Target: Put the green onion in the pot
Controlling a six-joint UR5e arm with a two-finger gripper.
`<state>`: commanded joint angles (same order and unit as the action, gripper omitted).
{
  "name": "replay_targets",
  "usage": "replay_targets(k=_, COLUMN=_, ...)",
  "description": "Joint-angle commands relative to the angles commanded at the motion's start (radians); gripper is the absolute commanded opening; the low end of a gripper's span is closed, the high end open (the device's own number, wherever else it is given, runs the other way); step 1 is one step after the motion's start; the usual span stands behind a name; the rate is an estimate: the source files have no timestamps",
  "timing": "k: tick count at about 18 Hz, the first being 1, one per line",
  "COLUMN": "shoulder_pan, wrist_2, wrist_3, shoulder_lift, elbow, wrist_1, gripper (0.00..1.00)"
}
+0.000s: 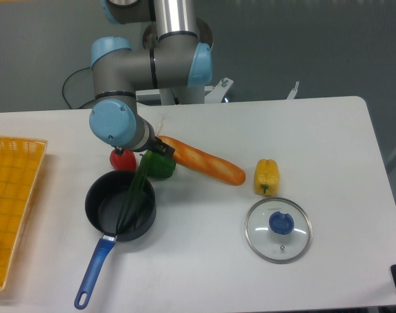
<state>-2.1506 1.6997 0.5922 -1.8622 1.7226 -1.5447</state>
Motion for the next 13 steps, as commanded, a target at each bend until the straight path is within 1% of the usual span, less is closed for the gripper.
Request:
replay_targets(k=4, shoulder_pan=0.002, wrist_2=0.0, wrist_3=-0.002, shoulder_lift=-0.009, elbow=0.002, wrist_1=0.0, gripper=1.0)
replay_targets(k=5, shoulder_pan=0.002, wrist_2=0.0, wrist_3=0.0, shoulder_lift=-0.009, elbow=0.002, wrist_1=0.0, gripper=0.94)
replay_targets(k=6, shoulder_pan=0.002, wrist_2=0.0, wrist_3=0.0, shoulder_lift=-0.009, elbow=0.002, wrist_1=0.0, gripper=0.87)
replay_targets(k=7, shoulder_pan=0.002, wrist_2=0.0, wrist_3=0.001, shoulder_lift=-0.008, elbow=0.002, wrist_1=-0.002, gripper=0.75)
replay_targets(k=8, shoulder_pan=0.002, wrist_2=-0.002, wrist_3=0.001, shoulder_lift=-0.006, elbow=0.002, wrist_1=-0.002, gripper=0.66)
replay_targets(k=9, shoulder_pan=0.002, wrist_2=0.0, wrist_3=0.001, shoulder_lift=-0.008, elbow=0.0, wrist_1=-0.002, gripper=0.62)
replay_targets(k=10, shoulder_pan=0.002, wrist_2=0.0, wrist_3=0.001, shoulder_lift=-0.008, elbow=-0.001, wrist_1=-0.003, gripper=0.54)
replay_targets(k=11, shoulder_pan=0.002, wrist_2=-0.002, wrist_3=0.001, shoulder_lift=-0.008, elbow=-0.002, wrist_1=-0.003, gripper=0.49)
replay_targets(k=12, shoulder_pan=0.002, wrist_2=-0.002, wrist_3=0.0, shoulder_lift=-0.008, elbow=-0.008, wrist_1=-0.006, gripper=0.39)
replay_targets(k=13, shoulder_pan=0.002, wrist_2=-0.002, wrist_3=0.0, shoulder_lift=-0.008, elbow=-0.009, wrist_1=-0.006, gripper=0.34)
